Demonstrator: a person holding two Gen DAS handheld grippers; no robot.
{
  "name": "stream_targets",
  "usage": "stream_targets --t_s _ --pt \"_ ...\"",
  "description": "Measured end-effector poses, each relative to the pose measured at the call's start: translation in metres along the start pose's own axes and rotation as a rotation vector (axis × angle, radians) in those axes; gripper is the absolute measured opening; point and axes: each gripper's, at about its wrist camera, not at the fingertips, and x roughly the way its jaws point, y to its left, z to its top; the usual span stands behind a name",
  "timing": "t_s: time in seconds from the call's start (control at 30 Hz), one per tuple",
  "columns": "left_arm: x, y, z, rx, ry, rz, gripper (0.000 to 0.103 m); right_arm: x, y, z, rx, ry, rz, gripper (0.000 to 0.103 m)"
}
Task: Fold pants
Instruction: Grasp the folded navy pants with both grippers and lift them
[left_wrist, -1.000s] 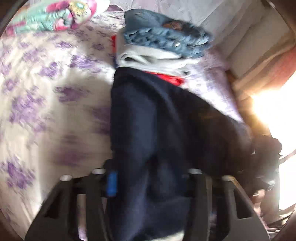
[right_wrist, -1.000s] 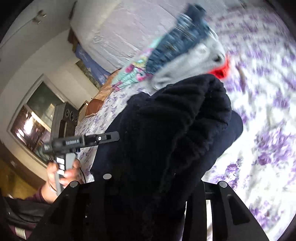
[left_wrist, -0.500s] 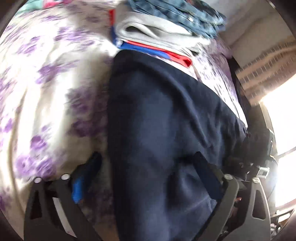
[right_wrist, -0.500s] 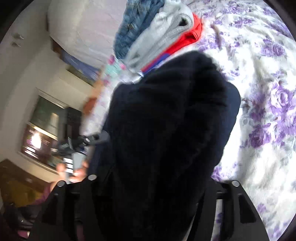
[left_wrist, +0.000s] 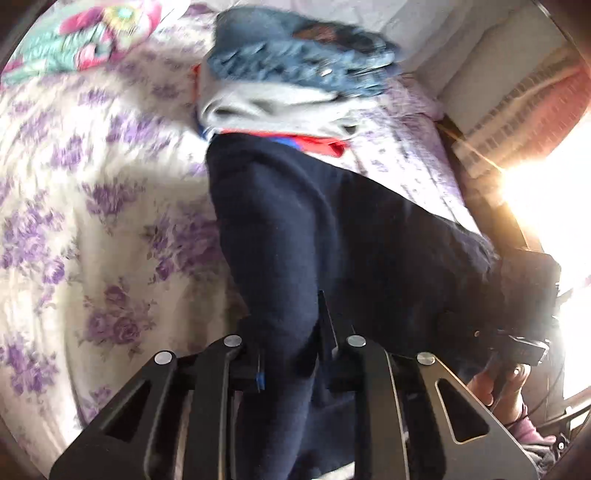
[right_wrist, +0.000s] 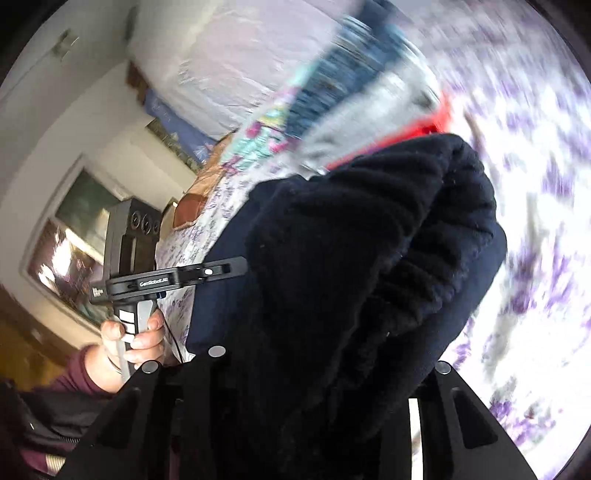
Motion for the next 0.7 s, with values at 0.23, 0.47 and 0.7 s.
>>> stream_targets --t_s 0.23,0.47,0.7 --pt "-0.020 -0.018 0.003 0.024 -0.073 -0.049 0.019 -0.018 0.005 0.007 -0.024 -0.052 0.003 0.036" --pt "-0.002 -0.012 0.003 -0.030 -0.058 -0.100 0.018 -0.012 -0.004 0.000 0.020 -0.055 0.015 0.035" --pt "-0.089 -0.048 0.091 0.055 -0.344 -0.085 0.018 -0.052 0.075 0.123 -0.242 -0.192 -0.049 0.035"
